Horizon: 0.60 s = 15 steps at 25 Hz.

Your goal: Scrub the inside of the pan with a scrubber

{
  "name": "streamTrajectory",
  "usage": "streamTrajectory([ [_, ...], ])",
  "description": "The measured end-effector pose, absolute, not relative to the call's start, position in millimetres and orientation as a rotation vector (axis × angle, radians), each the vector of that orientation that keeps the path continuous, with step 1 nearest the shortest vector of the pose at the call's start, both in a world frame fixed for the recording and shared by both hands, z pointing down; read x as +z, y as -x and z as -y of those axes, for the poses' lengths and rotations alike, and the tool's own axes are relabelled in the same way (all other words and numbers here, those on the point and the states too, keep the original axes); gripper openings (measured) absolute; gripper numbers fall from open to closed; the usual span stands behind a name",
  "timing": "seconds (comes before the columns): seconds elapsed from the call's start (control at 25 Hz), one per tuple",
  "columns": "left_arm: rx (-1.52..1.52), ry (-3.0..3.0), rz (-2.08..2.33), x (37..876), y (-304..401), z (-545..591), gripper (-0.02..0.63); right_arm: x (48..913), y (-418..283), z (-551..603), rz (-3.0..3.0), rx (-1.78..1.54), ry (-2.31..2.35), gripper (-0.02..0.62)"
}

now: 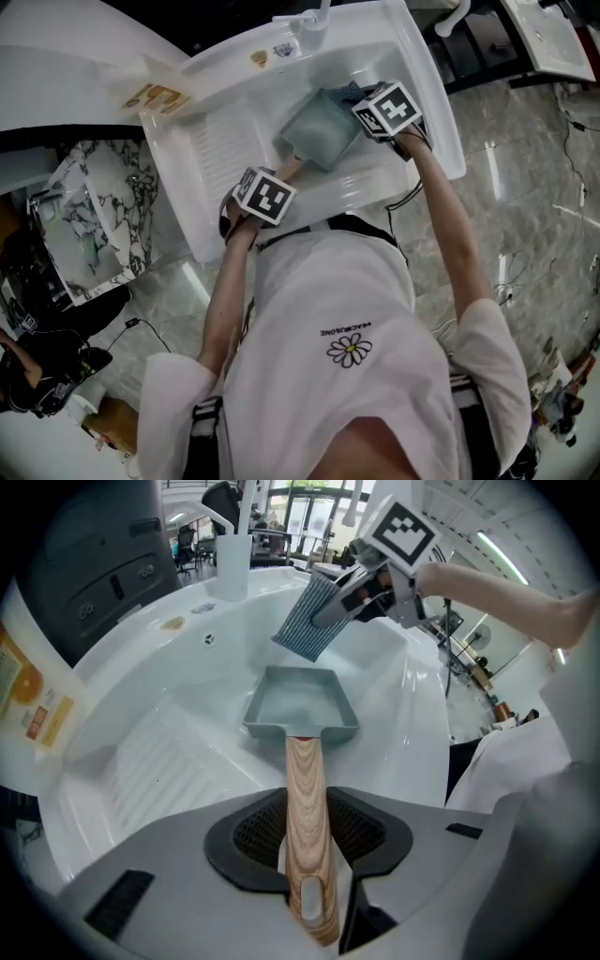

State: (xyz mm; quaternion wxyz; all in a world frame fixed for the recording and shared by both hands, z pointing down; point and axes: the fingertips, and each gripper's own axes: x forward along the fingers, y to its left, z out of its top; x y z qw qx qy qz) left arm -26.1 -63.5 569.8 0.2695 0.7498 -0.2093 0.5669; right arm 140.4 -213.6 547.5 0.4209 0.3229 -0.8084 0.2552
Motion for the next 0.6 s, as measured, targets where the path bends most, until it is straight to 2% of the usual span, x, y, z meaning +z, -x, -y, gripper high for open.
streamTrajectory([
  [0.6,1.524,-2.025,0.575,574,33,68,0.14,624,-129,232,1.796,0.659,-0.716,0.057],
])
